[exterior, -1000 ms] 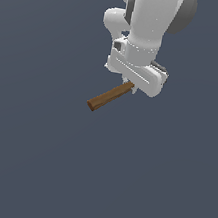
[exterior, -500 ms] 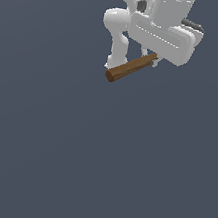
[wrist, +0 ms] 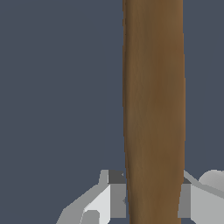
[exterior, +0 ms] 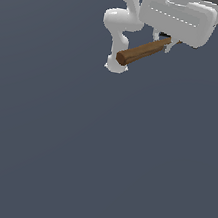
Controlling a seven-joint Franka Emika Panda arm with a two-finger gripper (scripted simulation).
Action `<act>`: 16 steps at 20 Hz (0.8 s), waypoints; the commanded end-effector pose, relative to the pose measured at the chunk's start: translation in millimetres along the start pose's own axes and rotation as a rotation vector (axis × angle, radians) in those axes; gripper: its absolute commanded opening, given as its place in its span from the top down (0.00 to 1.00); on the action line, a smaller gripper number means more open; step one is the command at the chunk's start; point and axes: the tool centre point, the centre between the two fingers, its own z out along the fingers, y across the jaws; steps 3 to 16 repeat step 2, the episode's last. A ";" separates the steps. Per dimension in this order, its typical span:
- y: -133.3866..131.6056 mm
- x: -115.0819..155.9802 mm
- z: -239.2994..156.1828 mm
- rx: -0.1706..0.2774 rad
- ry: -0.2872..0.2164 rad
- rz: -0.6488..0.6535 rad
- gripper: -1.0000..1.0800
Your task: Pick up the object and move it to a goal position.
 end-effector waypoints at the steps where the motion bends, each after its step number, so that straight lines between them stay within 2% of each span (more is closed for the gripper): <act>1: -0.8 -1.9 -5.1 0.002 0.001 0.001 1.00; 16: -0.8 -1.8 -5.3 0.002 0.000 0.000 1.00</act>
